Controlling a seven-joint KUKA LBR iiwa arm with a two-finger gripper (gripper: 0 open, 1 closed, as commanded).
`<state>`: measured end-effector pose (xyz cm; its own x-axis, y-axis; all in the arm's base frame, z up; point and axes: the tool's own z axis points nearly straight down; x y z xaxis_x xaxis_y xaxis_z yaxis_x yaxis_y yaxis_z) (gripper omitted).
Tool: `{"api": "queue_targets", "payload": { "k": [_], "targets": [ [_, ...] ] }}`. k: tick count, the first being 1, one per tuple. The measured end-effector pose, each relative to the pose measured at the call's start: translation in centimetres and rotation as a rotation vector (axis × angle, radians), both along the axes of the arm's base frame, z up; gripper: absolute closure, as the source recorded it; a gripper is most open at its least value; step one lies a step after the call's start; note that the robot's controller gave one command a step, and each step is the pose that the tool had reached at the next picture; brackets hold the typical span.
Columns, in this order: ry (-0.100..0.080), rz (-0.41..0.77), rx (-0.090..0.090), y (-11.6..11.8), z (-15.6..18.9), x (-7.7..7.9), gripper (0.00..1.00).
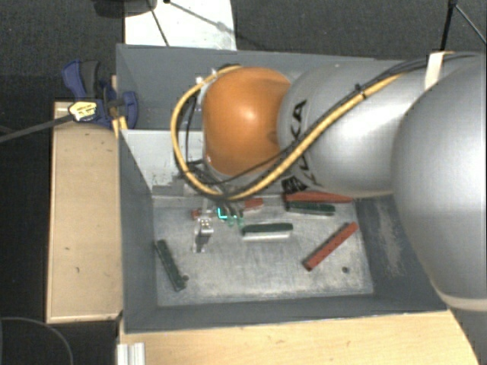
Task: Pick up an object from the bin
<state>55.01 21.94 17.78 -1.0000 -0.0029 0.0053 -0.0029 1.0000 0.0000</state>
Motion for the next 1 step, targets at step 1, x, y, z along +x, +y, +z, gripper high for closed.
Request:
{"api": "queue_targets", "payload": {
  "k": [1],
  "targets": [
    [-0.007,-0.005,0.002,-0.09,0.4,0.22,0.0]
  ]
}}
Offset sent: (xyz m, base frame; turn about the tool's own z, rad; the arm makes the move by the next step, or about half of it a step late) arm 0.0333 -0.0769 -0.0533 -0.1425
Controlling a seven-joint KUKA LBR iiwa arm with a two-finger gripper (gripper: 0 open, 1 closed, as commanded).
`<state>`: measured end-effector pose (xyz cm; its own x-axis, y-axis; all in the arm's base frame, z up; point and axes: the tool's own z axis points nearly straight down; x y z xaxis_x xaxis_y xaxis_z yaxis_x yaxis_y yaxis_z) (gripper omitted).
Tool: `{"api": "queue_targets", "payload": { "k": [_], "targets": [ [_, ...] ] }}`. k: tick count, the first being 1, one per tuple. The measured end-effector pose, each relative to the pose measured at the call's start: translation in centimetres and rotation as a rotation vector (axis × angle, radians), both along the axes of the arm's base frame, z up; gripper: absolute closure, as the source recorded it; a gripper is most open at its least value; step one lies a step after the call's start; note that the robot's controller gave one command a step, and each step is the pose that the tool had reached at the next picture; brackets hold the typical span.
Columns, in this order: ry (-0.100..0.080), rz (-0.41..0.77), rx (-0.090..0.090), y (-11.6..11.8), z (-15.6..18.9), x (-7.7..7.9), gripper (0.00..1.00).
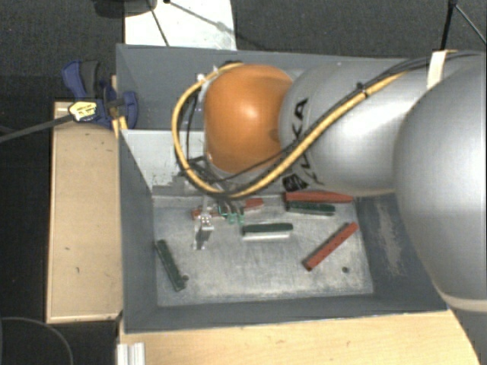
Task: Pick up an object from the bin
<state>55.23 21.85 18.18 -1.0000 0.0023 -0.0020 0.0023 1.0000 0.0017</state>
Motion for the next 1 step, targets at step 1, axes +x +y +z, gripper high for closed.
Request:
{"api": "queue_targets", "payload": {
  "k": [1],
  "targets": [
    [-0.003,0.09,0.001,-3.97,-3.02,1.79,0.0]
  ]
}}
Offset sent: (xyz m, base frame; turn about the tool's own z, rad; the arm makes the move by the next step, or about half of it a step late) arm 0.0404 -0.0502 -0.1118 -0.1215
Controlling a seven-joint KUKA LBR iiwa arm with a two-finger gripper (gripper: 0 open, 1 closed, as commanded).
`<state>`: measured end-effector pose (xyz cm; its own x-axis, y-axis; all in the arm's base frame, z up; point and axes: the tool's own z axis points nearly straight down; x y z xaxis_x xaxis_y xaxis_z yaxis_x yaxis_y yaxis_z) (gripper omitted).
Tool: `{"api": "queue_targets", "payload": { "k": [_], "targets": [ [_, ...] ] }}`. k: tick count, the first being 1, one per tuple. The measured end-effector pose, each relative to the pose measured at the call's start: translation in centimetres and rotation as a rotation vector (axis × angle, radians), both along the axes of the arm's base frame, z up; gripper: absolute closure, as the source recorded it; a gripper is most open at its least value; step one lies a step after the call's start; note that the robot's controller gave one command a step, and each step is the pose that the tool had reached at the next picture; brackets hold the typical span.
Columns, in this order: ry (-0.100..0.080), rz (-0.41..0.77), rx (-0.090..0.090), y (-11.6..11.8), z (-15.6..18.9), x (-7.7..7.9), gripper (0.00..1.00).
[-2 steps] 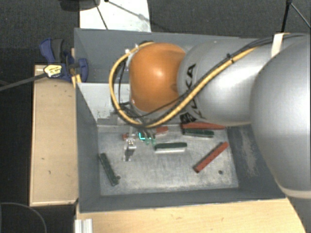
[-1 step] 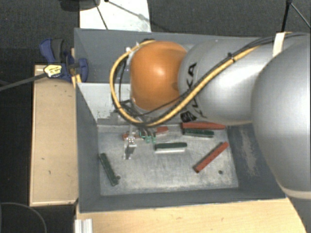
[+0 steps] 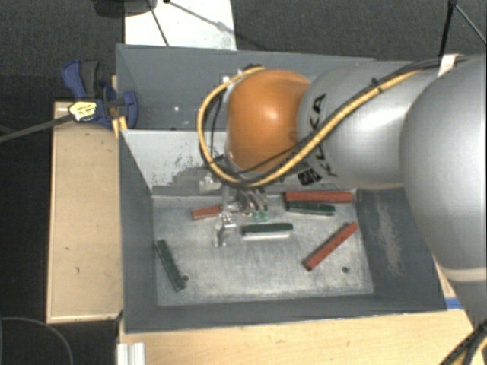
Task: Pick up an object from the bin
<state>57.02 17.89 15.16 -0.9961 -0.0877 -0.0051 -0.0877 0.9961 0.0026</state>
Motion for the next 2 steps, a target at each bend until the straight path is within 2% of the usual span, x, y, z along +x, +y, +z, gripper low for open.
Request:
{"api": "queue_targets", "payload": {
  "k": [1,2],
  "targets": [
    [-0.004,0.026,0.001,-0.97,-7.82,2.51,1.0],
    [-0.004,0.025,0.001,-0.97,-7.82,2.51,1.0]
  ]
}}
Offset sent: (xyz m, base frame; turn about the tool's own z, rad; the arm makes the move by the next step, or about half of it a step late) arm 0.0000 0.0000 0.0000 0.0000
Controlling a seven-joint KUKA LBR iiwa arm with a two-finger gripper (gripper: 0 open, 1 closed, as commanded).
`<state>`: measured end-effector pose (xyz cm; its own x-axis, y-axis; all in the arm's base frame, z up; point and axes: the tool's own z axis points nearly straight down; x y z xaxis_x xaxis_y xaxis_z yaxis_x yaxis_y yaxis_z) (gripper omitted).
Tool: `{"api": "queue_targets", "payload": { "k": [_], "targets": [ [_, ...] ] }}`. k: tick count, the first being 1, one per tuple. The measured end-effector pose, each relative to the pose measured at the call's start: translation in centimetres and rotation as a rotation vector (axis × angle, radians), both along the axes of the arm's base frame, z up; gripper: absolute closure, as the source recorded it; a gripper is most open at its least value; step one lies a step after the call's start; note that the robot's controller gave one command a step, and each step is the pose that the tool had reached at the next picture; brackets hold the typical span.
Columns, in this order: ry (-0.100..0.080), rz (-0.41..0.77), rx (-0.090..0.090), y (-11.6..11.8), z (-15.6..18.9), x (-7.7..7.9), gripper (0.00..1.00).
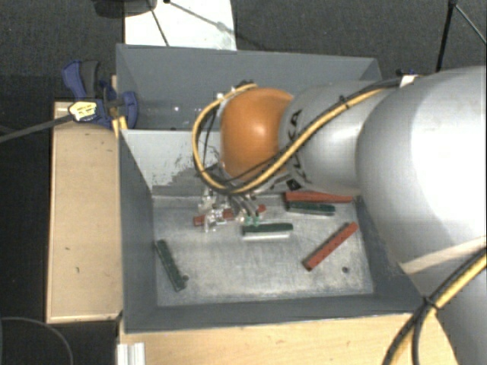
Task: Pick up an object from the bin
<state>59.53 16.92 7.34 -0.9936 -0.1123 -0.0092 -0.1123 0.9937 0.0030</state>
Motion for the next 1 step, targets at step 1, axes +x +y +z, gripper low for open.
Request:
{"api": "queue_targets", "payload": {
  "k": [1],
  "targets": [
    [0.005,-0.056,-0.002,0.24,14.18,-1.32,1.0]
  ]
}}
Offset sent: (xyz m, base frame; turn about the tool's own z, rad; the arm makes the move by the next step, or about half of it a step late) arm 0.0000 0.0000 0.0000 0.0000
